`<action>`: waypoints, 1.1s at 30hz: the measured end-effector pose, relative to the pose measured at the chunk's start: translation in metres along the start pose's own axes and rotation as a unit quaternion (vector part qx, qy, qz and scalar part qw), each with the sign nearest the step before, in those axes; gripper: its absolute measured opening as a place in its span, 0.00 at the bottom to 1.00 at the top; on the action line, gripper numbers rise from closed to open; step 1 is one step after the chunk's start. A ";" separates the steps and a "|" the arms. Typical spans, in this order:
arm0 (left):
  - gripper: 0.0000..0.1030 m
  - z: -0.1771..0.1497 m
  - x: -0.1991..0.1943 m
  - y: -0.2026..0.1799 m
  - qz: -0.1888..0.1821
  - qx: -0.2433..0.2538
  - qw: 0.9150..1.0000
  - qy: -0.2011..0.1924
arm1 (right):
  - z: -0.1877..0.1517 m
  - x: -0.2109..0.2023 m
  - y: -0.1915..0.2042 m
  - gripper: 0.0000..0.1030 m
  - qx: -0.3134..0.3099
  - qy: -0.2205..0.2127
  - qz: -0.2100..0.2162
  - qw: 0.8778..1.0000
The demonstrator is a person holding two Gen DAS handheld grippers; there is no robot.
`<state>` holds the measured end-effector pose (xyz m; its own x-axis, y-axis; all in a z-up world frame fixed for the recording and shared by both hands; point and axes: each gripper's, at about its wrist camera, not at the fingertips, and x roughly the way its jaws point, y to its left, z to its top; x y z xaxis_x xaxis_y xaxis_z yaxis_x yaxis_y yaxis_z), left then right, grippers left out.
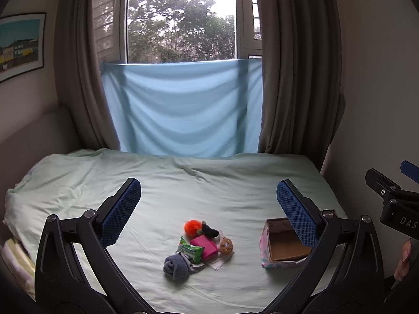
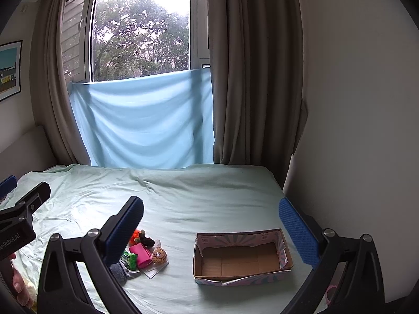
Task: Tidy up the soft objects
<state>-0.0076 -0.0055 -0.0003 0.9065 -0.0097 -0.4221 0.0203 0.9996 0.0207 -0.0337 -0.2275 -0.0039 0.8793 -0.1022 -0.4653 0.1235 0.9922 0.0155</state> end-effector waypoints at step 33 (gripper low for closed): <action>1.00 -0.001 -0.003 0.005 -0.003 -0.004 1.000 -0.003 | -0.002 -0.008 -0.001 1.00 0.003 -0.006 -0.003 1.000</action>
<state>-0.0106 -0.0008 -0.0003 0.9090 -0.0167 -0.4164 0.0230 0.9997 0.0101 -0.0414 -0.2272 -0.0020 0.8838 -0.1089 -0.4550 0.1312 0.9912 0.0178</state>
